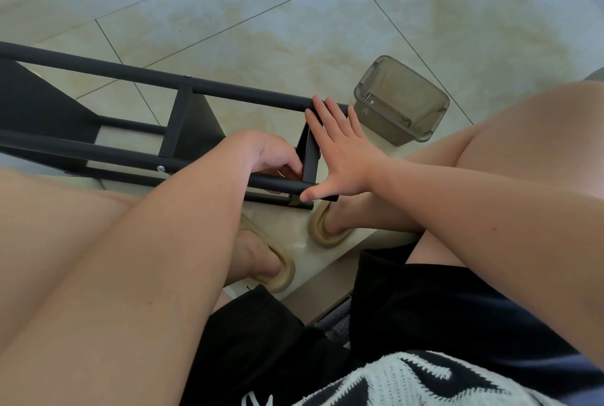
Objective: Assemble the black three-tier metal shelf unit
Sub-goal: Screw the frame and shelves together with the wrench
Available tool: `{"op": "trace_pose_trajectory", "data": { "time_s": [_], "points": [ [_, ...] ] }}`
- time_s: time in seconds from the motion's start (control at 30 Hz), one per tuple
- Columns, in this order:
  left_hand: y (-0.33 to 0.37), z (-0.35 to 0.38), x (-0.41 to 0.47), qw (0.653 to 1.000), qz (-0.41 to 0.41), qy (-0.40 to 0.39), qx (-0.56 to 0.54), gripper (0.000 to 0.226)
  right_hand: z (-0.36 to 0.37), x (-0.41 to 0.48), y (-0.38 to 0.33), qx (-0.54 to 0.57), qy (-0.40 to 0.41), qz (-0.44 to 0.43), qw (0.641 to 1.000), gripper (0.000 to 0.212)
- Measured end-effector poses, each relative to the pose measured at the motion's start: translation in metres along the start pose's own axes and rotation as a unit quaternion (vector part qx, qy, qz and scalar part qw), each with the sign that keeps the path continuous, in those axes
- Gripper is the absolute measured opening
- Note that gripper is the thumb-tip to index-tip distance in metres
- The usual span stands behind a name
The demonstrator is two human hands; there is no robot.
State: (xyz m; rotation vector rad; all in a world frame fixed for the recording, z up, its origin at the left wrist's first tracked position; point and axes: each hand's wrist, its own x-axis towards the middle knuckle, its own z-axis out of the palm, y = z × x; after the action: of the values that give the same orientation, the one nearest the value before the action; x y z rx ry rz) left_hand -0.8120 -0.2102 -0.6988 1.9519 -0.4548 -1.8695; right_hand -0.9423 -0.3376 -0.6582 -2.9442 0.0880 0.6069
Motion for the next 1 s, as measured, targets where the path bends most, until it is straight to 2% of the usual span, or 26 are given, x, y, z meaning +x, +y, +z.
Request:
{"op": "trace_pose_trajectory", "data": {
  "time_s": [0.13,0.33,0.5,0.63,0.8,0.93,1.0],
  "points": [
    [0.0007,0.0022,0.0007,1.000,0.012,0.017,0.010,0.007,-0.0005,-0.0001,0.0000,0.005,0.000,-0.001,1.000,0.146],
    [-0.0011,0.0001,-0.0009,1.000,0.012,0.000,0.008,0.016,0.0010,0.0011,0.0003,0.003,-0.002,0.000,1.000,0.147],
    [-0.0020,0.0019,0.0033,1.000,0.000,0.014,0.012,0.040,0.0012,0.0005,0.0003,0.004,-0.001,-0.002,1.000,0.147],
    [0.0002,0.0030,-0.0002,1.000,0.008,0.008,0.025,0.018,0.0020,0.0013,0.0009,0.003,0.001,-0.004,1.000,0.148],
    [-0.0006,0.0016,-0.0024,1.000,0.001,-0.012,0.027,0.030,0.0019,0.0014,0.0006,0.003,-0.003,-0.002,1.000,0.148],
    [-0.0022,0.0012,0.0014,0.999,0.000,0.023,0.044,0.042,0.0024,0.0013,0.0008,0.005,-0.001,-0.003,1.000,0.148],
    [-0.0008,0.0025,0.0011,0.998,0.004,0.029,0.054,0.028,0.0027,0.0016,0.0009,0.006,-0.001,-0.004,1.000,0.148]
  ]
}}
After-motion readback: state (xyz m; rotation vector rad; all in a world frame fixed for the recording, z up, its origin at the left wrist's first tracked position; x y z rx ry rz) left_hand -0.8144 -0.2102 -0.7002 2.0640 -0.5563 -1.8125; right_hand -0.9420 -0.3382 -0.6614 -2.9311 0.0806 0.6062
